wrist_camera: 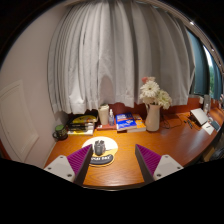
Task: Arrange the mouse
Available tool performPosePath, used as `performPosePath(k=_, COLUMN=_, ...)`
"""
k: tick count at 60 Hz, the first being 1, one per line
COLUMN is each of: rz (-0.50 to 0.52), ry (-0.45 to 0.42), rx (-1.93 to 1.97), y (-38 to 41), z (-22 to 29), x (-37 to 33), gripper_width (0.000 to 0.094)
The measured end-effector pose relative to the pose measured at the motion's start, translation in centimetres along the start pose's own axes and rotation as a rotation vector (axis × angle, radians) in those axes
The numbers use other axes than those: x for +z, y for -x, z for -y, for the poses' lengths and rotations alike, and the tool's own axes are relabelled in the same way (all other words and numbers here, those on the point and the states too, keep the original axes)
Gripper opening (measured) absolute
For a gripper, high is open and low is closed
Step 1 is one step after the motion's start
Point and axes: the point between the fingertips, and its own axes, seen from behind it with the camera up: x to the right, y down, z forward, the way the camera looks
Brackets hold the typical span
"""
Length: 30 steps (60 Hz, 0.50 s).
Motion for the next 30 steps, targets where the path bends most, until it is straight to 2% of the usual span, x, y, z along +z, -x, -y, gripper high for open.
performPosePath(k=8, rz=-0.046, ry=-0.057, rx=-0.063, y=-2.5, z=-0.1, x=-4.2, gripper_width=0.0845)
performPosePath(k=21, rz=-0.043, ry=-0.055, rx=-0.022, y=-4.4, z=-1.6, x=-8.1, gripper_width=0.0849)
performPosePath(k=30, rz=-0.047, ry=-0.024, rx=-0.005, y=-5.2, z=-3.3, x=-9.3, gripper_width=0.0846)
